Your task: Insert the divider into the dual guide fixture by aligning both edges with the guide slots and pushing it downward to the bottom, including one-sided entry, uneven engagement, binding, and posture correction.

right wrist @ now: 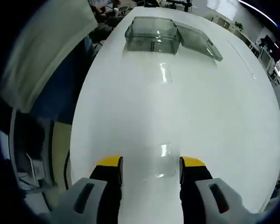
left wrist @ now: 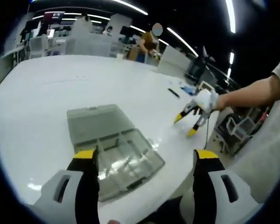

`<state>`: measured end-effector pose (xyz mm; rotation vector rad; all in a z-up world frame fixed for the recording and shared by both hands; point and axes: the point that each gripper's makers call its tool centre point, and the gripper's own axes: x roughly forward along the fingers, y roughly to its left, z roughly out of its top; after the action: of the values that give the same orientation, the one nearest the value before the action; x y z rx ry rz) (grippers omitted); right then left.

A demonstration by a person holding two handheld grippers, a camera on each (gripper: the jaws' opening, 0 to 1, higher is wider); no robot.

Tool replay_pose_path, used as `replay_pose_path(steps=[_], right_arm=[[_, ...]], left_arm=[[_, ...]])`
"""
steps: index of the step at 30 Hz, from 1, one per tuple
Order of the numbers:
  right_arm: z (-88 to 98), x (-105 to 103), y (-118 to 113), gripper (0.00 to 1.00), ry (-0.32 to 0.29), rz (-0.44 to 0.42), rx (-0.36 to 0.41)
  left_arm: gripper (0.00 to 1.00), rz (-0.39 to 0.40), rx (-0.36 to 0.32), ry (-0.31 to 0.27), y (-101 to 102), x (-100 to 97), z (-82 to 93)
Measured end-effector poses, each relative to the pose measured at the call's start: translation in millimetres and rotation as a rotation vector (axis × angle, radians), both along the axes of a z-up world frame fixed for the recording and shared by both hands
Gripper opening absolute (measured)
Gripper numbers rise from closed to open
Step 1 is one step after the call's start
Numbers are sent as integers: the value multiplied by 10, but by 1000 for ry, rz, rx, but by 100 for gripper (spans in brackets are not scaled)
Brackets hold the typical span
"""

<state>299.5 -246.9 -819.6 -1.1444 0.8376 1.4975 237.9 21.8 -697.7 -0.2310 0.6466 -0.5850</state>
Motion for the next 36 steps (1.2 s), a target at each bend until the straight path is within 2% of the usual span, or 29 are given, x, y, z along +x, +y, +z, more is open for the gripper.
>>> replay_pose_path(steps=[8, 21, 26, 36], right_arm=[[-7, -10, 12, 42, -9, 51, -21], [-23, -12, 17, 40, 18, 89, -68], [-28, -10, 15, 37, 29, 99, -87], [-28, 28, 10, 31, 14, 126, -130]], left_arm=[[80, 6, -1, -2, -22, -36, 2], [78, 18, -5, 0, -1, -81, 2], [78, 21, -9, 1, 4, -98, 4], [77, 20, -7, 6, 32, -116, 1]])
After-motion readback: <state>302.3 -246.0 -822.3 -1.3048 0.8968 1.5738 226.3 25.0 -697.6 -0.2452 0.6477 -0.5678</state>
